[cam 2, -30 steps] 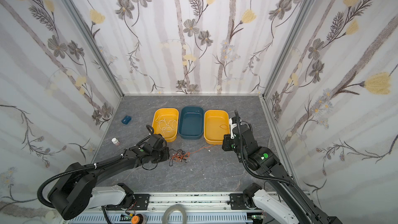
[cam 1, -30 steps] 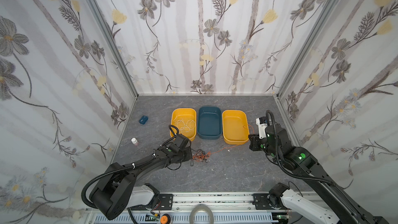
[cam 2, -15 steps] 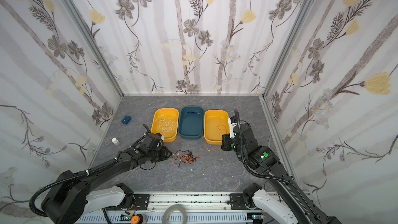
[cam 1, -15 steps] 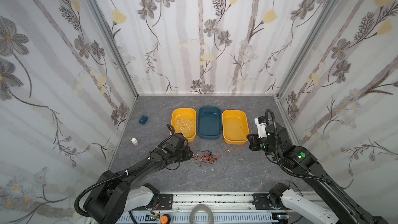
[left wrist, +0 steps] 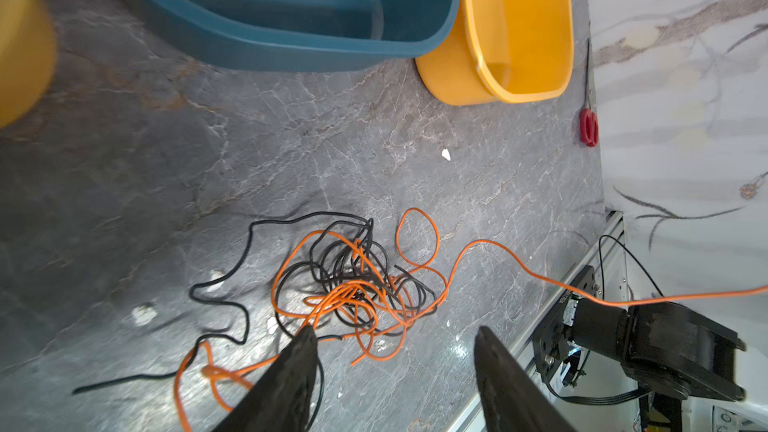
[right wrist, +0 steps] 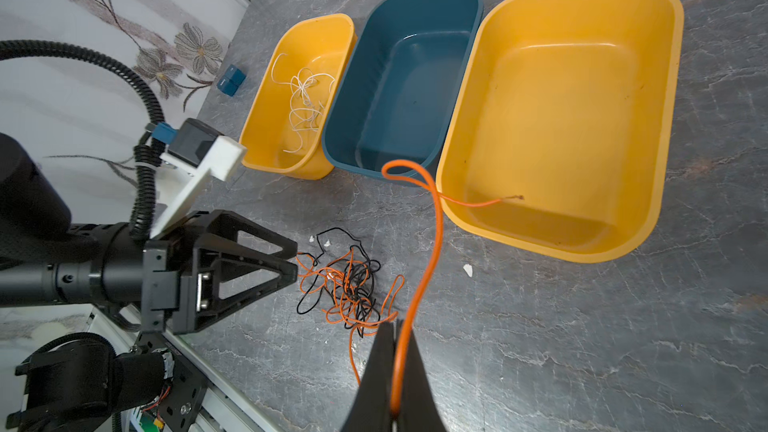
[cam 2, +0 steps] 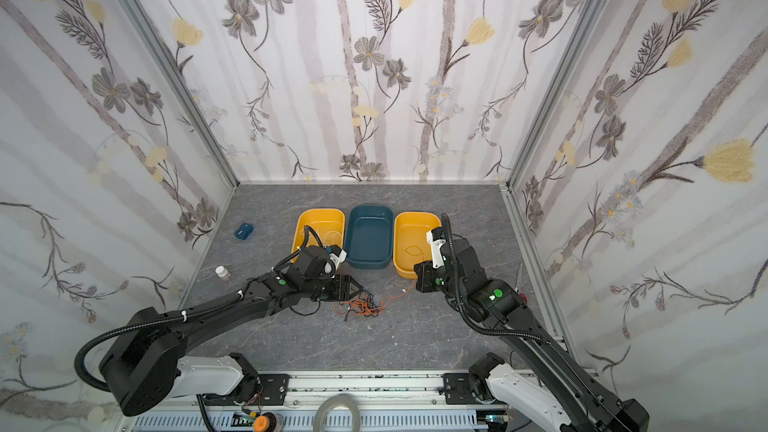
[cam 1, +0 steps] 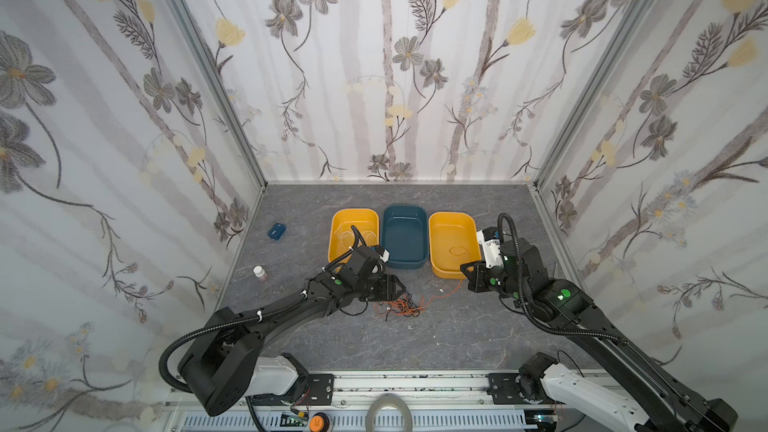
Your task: Untangle the cables
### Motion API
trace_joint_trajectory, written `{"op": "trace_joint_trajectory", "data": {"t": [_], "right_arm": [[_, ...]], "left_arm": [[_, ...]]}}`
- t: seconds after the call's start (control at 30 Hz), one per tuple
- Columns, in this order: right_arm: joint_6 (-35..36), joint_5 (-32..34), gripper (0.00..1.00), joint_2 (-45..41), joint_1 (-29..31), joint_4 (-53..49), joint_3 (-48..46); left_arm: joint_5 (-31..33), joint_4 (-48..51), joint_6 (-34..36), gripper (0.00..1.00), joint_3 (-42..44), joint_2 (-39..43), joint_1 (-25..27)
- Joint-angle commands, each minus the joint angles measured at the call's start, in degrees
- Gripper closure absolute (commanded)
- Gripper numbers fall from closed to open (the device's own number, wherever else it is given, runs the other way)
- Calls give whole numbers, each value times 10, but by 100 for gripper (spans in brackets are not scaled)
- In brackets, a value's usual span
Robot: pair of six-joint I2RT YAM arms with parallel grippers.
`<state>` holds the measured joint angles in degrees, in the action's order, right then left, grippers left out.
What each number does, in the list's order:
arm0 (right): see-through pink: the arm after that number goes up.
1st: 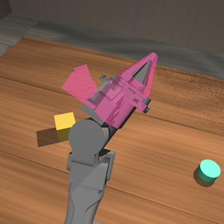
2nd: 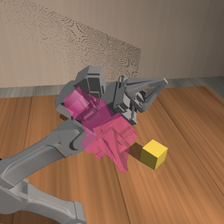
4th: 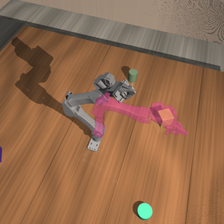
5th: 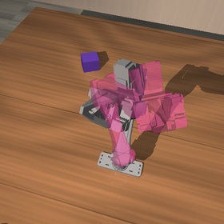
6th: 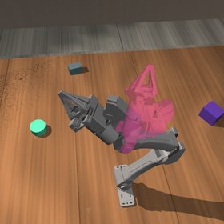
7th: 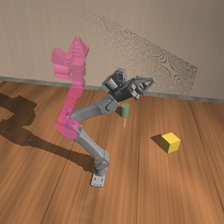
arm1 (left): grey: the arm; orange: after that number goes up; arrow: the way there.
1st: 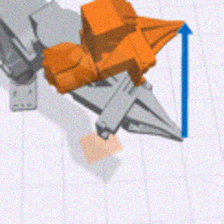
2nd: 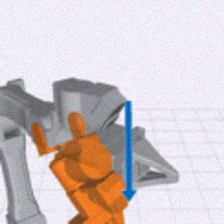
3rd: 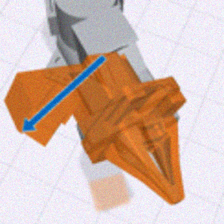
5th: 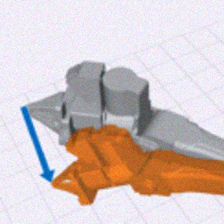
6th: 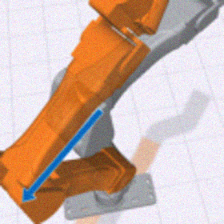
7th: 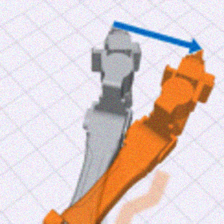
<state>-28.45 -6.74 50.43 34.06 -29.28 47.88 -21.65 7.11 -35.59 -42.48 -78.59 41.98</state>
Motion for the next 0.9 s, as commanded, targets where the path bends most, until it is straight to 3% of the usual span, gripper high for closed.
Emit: {"op": "trace_joint_trajectory", "data": {"t": [0.0,0.17,0.4,0.87], "right_arm": [[-8,-7,100,1,5,27,-2],[-8,-1,100,-12,10,22,-6],[14,-35,100,-37,21,36,3],[47,15,100,-73,25,6,26]], "left_arm": [[23,-11,-13,38,-26,-44,16],[37,-21,-28,40,-52,-119,40],[69,18,-17,50,-90,-199,50],[127,44,-36,88,-59,-154,32]]}}
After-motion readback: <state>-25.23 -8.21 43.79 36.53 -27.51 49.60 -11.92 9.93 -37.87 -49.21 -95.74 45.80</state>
